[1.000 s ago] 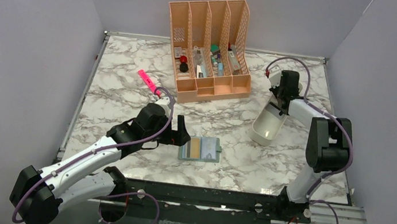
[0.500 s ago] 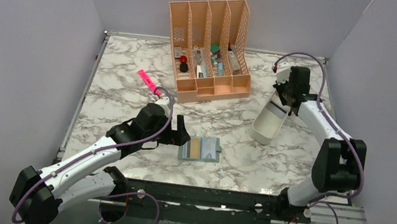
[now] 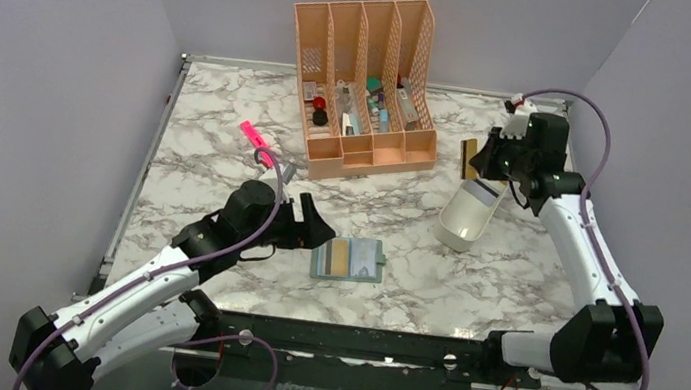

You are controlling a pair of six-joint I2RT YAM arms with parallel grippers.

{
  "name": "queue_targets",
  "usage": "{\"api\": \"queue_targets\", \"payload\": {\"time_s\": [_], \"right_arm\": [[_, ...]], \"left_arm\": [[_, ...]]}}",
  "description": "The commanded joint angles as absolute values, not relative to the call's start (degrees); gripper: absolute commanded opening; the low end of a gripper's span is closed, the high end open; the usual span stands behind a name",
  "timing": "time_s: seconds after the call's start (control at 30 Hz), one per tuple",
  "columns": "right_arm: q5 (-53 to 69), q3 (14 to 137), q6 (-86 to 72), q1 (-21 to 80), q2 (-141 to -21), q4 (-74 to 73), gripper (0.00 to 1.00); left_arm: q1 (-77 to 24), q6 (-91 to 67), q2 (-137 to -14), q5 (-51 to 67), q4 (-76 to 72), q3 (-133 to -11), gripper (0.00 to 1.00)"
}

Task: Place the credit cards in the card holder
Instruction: Pick up the credit card from the storage box, then place the credit card in the storage box.

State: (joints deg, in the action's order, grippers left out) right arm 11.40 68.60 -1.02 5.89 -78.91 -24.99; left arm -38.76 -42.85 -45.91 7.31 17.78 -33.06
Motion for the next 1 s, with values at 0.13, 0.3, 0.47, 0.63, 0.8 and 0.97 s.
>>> {"api": "queue_targets", "payload": {"time_s": [0.13, 0.3, 0.47, 0.63, 0.8, 0.97], "right_arm": [[36.81, 52.78, -25.79, 8.11, -63.86, -12.8, 0.01], [44.52, 42.51, -40.25, 14.31, -58.84, 2.01, 0.01], [47.19, 34.6, -53.53, 21.28, -57.4, 18.44, 0.01], [47.12, 30.67, -61.49, 26.04, -57.96, 30.25, 0.01], [47.74, 28.34, -65.1, 27.21, -59.0, 35.9, 0.01], [39.41, 35.65, -48.43, 27.24, -58.27, 13.93, 0.01]], "left_arm": [[-39.09, -52.78, -42.54, 14.27, 5.55, -30.55, 0.76], [-39.11, -56.19, -44.09, 16.99, 0.37, -30.69, 0.68], [-39.11, -60.6, -45.65, 20.78, -7.08, -29.65, 0.6], [-39.11, -64.08, -47.15, 23.42, -15.44, -28.33, 0.49], [-39.16, -64.28, -48.32, 24.65, -16.88, -28.75, 0.45], [-39.11, -61.17, -47.59, 21.75, -12.56, -29.09, 0.44]]}}
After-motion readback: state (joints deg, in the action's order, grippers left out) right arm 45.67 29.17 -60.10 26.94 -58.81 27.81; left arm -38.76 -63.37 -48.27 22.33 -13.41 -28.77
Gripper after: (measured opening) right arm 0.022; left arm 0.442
